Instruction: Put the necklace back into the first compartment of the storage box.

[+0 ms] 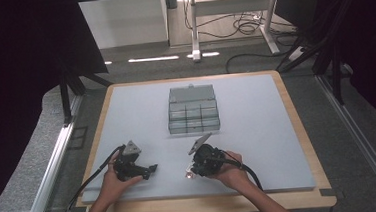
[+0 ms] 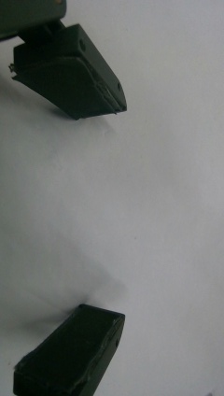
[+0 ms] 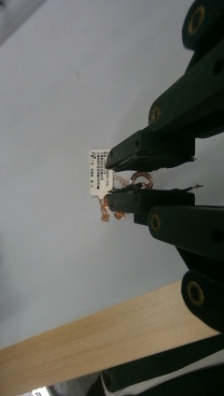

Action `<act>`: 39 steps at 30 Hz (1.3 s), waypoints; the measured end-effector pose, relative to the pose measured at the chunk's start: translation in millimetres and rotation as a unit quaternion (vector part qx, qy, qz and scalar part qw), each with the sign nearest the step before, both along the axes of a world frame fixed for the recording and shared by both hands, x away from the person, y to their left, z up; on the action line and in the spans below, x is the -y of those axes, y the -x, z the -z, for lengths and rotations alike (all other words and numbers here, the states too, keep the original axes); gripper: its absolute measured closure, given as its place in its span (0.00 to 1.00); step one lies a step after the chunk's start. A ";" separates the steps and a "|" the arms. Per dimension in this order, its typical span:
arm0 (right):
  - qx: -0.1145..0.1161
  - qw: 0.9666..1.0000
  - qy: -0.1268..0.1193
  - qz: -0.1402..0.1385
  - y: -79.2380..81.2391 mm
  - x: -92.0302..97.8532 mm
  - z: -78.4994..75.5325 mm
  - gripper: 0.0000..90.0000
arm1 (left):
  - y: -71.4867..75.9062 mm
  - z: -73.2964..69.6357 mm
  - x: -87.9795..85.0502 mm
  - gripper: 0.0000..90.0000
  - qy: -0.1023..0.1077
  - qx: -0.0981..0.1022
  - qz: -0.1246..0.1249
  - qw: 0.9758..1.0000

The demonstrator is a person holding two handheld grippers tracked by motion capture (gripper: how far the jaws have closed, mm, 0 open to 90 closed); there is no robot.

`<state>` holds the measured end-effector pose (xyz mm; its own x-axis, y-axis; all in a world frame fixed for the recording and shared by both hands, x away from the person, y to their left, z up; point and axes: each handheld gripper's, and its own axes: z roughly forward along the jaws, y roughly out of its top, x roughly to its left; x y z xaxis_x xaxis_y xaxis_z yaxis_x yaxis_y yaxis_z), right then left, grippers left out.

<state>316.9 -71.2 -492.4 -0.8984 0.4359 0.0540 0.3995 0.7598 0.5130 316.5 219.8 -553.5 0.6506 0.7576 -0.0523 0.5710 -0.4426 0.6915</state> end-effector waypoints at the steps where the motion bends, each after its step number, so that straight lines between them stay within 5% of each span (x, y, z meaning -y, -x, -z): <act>1: 0.001 1.000 -0.003 0.002 0.3 0.4 -1.7 0.85 | 0.0 0.0 0.0 0.03 0.000 0.000 0.000 1.000; 20: 0.019 0.999 -0.050 -0.001 2.7 8.0 -34.0 0.85 | -0.1 0.0 -0.1 0.03 -0.001 0.001 0.002 1.000; 39: 0.057 0.994 -0.098 0.003 -8.3 9.8 -95.3 0.85 | 0.0 -0.1 -0.1 0.03 -0.001 0.001 0.001 1.000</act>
